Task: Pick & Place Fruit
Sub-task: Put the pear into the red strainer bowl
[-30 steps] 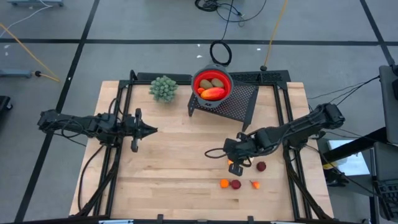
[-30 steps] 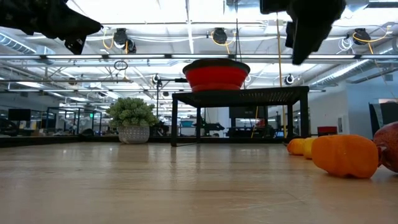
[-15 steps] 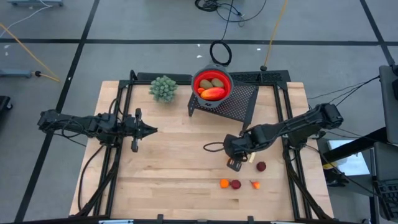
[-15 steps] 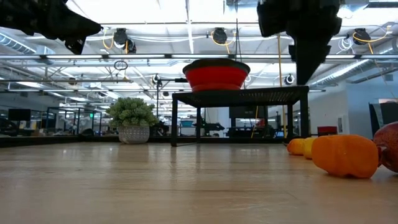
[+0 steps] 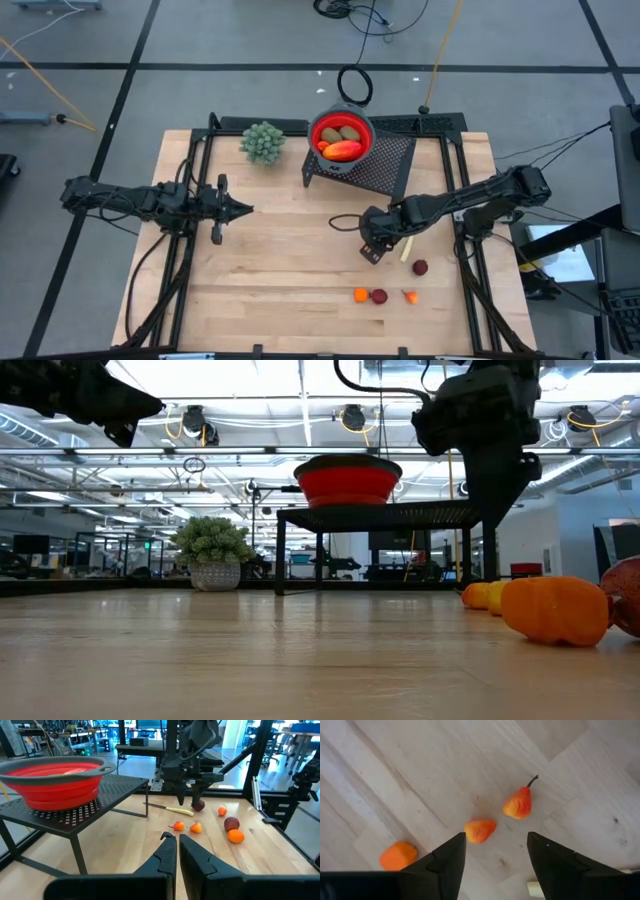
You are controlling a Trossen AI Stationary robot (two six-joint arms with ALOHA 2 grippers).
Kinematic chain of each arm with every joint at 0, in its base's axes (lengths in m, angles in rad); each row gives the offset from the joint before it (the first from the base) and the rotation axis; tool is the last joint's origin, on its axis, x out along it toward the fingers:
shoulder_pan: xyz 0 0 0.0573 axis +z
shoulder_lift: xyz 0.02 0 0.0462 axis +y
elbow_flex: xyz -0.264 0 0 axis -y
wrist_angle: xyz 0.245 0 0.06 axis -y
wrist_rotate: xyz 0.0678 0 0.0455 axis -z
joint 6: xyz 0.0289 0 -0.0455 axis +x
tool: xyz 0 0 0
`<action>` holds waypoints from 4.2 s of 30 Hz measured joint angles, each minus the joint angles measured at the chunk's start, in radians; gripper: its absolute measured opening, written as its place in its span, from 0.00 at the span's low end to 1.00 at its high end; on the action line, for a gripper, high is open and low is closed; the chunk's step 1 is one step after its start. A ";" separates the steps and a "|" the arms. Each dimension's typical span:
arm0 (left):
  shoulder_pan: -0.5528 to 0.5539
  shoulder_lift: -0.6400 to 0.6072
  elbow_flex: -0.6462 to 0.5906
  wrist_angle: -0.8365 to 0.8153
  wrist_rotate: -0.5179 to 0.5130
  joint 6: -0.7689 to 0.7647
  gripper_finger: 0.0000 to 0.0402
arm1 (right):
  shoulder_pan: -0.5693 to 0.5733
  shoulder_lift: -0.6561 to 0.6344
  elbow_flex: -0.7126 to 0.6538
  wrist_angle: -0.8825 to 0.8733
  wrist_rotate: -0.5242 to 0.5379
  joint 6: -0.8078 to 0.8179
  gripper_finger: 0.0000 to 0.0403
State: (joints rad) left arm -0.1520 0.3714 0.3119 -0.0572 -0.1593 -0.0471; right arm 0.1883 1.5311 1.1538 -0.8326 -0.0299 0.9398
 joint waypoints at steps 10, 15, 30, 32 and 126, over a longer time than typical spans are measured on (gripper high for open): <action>0.000 0.000 0.000 0.001 0.000 -0.008 0.05 | -0.033 0.000 0.000 -0.002 0.002 0.131 0.50; 0.000 0.000 0.000 0.001 0.000 -0.010 0.05 | -0.044 0.000 0.000 -0.002 0.003 0.167 0.49; 0.000 0.000 0.000 0.008 0.000 -0.014 0.05 | -0.050 0.001 -0.040 0.047 0.060 0.160 0.49; 0.000 0.000 0.000 0.008 0.000 -0.014 0.05 | -0.051 0.002 -0.082 0.091 0.059 0.188 0.49; 0.000 0.001 0.001 0.009 0.004 -0.042 0.05 | -0.049 -0.385 -0.354 1.810 -0.563 -0.661 0.25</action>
State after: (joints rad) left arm -0.1523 0.3721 0.3130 -0.0486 -0.1548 -0.0895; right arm 0.1394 1.1461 0.7998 0.9771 -0.5925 0.2785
